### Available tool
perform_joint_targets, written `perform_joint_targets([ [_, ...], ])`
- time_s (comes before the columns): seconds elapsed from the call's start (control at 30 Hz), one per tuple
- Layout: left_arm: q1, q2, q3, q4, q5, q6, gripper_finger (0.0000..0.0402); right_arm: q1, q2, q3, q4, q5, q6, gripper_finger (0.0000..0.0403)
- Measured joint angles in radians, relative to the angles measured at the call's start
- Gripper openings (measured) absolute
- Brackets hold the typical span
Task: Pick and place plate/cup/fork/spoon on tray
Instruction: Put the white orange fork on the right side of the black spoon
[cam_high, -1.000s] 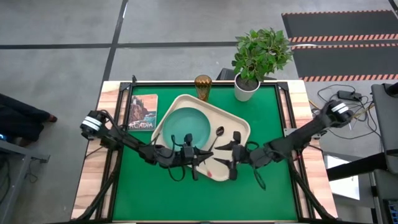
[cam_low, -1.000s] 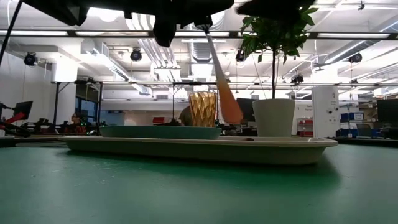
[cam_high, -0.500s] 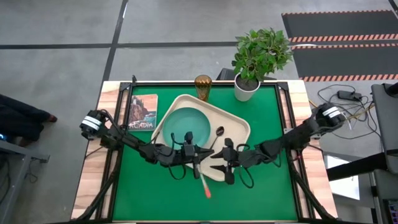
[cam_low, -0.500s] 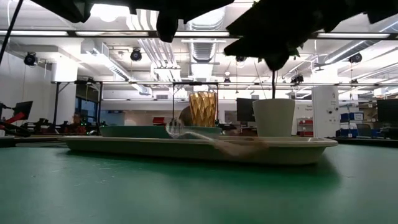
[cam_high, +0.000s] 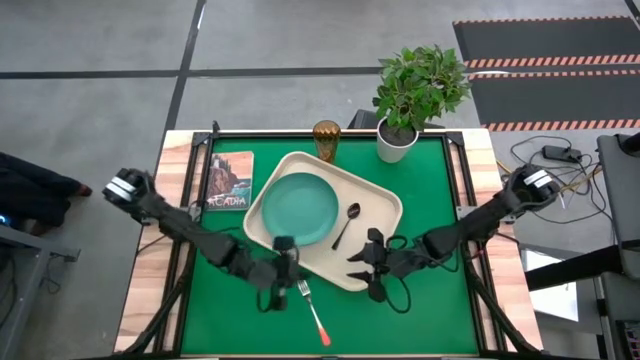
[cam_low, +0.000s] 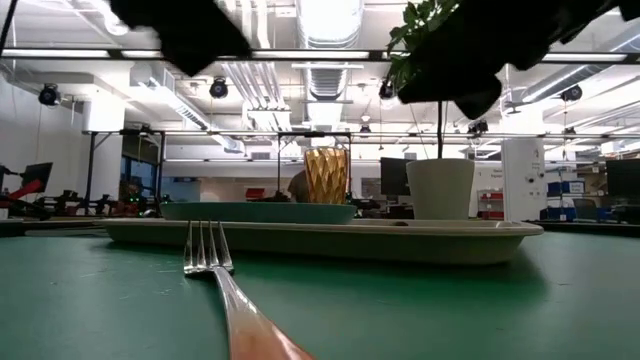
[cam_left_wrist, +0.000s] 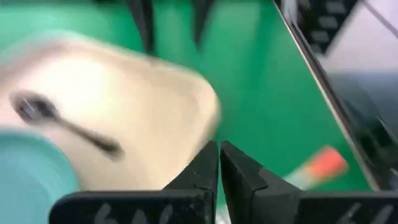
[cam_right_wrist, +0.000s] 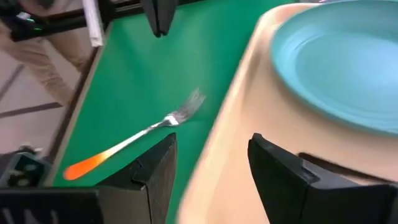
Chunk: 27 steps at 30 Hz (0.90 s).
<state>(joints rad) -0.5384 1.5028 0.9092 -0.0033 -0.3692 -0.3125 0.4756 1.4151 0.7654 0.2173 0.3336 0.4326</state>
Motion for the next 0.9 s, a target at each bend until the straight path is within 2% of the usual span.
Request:
perform_joint_targets([
  [0.1, -0.066, -0.006, -0.011, -0.081, 0.009, -0.077, 0.0, 0.02, 0.0, 0.0, 0.014, -0.003, 0.032, 0.0182],
  [0.23, -0.117, 0.046, -0.016, -0.028, -0.003, -0.08, 0.0, 0.04, 0.001, 0.0, 0.01, 0.0, 0.041, 0.0172],
  [0.4, -0.121, 0.147, 0.029, 0.084, 0.013, -0.008, 0.0006, 0.068, -0.006, 0.015, -0.002, -0.003, 0.041, 0.0157],
  [0.5, -0.111, 0.208, 0.085, 0.059, 0.051, 0.041, 0.0038, 0.075, -0.007, 0.016, -0.007, -0.001, 0.038, 0.0149],
  [0.73, -0.099, 0.315, 0.144, 0.032, 0.075, 0.182, 0.0157, 0.089, -0.029, 0.017, -0.083, -0.004, 0.039, 0.0135],
  [0.8, -0.093, 0.332, 0.143, 0.03, 0.077, 0.212, 0.0176, 0.092, -0.034, 0.017, -0.091, -0.002, 0.039, 0.0132],
  [0.9, -0.083, 0.345, 0.136, 0.028, 0.082, 0.222, 0.0183, 0.097, -0.039, 0.017, -0.093, -0.001, 0.038, 0.0129],
])
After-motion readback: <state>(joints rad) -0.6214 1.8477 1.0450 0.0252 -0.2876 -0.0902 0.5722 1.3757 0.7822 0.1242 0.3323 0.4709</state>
